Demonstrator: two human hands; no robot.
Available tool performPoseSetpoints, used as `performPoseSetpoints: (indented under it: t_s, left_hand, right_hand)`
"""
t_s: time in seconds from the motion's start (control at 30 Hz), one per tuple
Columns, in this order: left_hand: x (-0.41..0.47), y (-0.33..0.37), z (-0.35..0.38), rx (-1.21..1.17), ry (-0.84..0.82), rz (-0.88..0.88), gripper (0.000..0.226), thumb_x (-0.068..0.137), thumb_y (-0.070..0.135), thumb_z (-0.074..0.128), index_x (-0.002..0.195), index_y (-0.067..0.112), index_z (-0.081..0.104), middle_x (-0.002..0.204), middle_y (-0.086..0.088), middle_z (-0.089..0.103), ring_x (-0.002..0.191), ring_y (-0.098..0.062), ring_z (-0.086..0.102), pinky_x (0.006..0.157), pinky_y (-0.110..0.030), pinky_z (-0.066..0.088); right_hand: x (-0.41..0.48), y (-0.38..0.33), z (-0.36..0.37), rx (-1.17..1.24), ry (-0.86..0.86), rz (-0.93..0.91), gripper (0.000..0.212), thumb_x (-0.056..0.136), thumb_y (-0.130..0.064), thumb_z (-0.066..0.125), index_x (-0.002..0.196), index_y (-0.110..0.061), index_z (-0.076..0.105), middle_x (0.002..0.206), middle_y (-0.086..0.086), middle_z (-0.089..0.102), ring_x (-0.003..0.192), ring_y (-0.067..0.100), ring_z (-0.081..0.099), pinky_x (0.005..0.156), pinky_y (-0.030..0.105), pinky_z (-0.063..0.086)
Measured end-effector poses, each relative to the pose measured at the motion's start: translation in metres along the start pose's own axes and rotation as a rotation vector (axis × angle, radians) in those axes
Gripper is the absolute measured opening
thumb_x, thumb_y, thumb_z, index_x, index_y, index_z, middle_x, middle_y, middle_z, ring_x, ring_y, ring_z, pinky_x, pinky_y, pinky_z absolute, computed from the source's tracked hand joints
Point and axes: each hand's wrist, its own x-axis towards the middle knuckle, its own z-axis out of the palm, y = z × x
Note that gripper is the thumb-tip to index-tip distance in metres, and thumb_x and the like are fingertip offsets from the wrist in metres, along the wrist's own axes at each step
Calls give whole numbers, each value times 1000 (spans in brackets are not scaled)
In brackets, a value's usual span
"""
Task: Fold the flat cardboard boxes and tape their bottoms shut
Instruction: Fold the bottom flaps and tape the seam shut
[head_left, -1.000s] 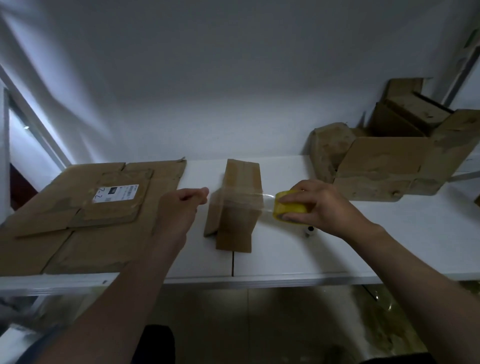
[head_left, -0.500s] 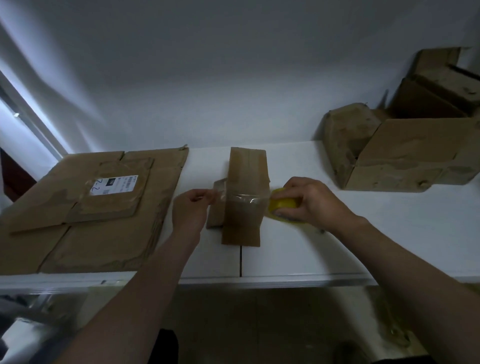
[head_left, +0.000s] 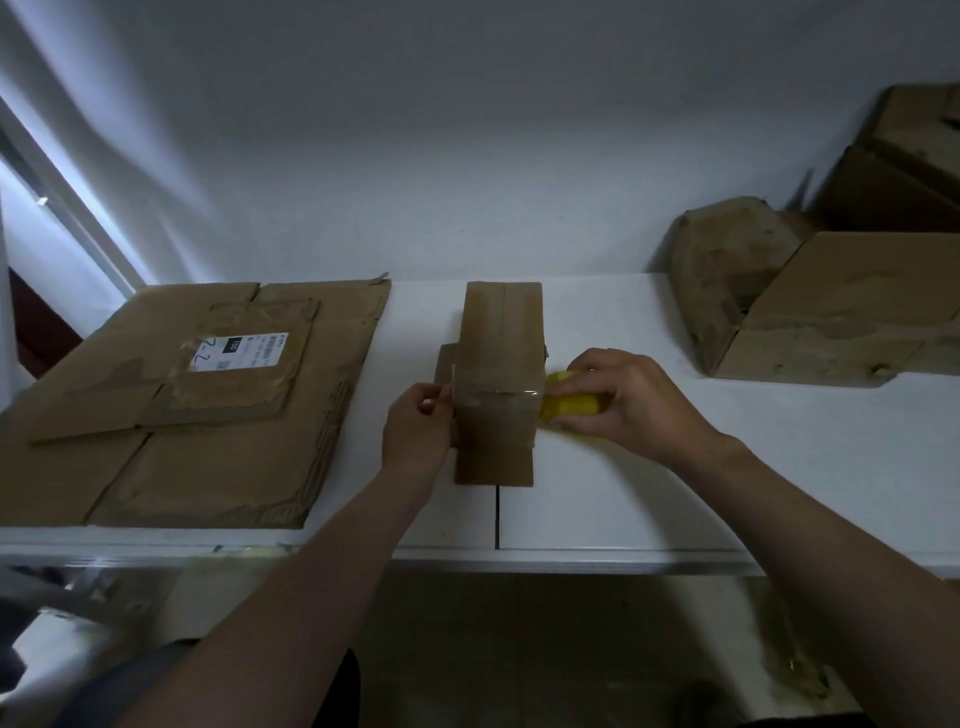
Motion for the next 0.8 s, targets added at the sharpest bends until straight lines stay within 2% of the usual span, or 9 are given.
performPoseSetpoints:
  t_s: [0.17,0.33,0.47,0.6,0.67,0.73,0.8]
  left_hand:
    - [-16,0,-18,41,-40,25,13,104,38,50,107,30,59,101,5,64,89,-16,61,67,-30,47]
    - [-22,-5,-31,154,-113,60,17,106,38,45,113,27,56,103,6,64,74,-9,53,58,-24,40]
    - [-18,1,-22,217,-185,25,27,107,39,40,118,19,54,100,5,60,82,-8,56,69,-29,46]
    - [-14,6,-20,237,-212,-108,29,106,50,37,114,22,38,99,3,56,80,-12,55,65,-32,52]
    - [-12,4,-21,229,-206,-141,34,104,53,39,116,21,41,104,0,57,83,-13,56,75,-38,57]
    - [-12,0,-20,275,-126,-19,35,104,48,44,120,17,52,107,0,60,88,-13,58,85,-38,55]
    - [-15,0,-19,299,37,203,26,104,36,50,114,16,64,102,3,65,85,-8,58,80,-29,50]
  right_hand:
    - [-1,-6,-12,33,-6,-58,34,78,-42,82,108,-26,79,103,-3,70,89,12,64,75,25,51]
    - [1,-17,-16,32,-87,-70,37,79,-45,81,111,-25,79,107,-6,70,92,9,65,75,21,52]
    - [1,-15,-15,18,-107,-1,34,76,-35,87,107,-26,79,104,-9,71,89,8,64,74,24,55]
    - [0,-13,-13,10,-74,30,32,73,-31,89,103,-24,80,100,-6,71,85,10,66,75,28,56]
    - [0,-14,-11,13,-64,32,32,73,-30,90,102,-23,80,99,-5,71,85,10,66,75,27,55]
    - [0,-14,-10,22,-57,34,33,73,-31,89,103,-23,80,99,-4,72,85,9,65,75,24,54]
    - [-1,-14,-9,25,-54,42,34,74,-32,89,105,-24,79,101,-5,71,86,8,64,76,23,54]
